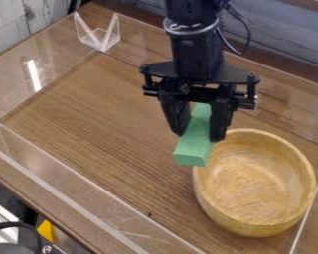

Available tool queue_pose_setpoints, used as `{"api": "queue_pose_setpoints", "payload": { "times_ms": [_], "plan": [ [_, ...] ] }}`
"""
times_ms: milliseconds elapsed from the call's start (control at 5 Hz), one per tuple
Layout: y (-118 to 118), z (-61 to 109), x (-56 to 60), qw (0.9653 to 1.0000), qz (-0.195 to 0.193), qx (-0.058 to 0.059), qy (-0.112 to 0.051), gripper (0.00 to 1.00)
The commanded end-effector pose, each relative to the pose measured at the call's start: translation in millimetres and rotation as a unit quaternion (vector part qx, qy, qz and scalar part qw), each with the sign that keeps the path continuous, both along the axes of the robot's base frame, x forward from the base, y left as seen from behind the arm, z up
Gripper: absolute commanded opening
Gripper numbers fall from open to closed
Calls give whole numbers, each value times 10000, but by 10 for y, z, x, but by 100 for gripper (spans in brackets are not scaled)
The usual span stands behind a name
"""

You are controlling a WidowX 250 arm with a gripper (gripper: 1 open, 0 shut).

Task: Remove the green block from inside the brown bowl and put it on the table

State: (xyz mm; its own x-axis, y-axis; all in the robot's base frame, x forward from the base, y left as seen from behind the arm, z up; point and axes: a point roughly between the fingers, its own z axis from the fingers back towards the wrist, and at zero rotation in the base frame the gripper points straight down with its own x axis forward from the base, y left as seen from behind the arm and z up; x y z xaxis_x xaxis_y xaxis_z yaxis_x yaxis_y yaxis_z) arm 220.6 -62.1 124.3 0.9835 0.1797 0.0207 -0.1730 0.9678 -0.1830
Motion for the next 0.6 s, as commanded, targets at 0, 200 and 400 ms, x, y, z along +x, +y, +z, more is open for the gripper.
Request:
{"api": "queue_pose_setpoints", "payload": {
  "times_ms": [0,200,400],
  "plan": [
    [-14,34,33,9999,-17,20,-117,0],
    [-22,22,35,9999,-8,34,-112,0],
    [-31,11,35,9999,0,47,-108,0]
  ]
}}
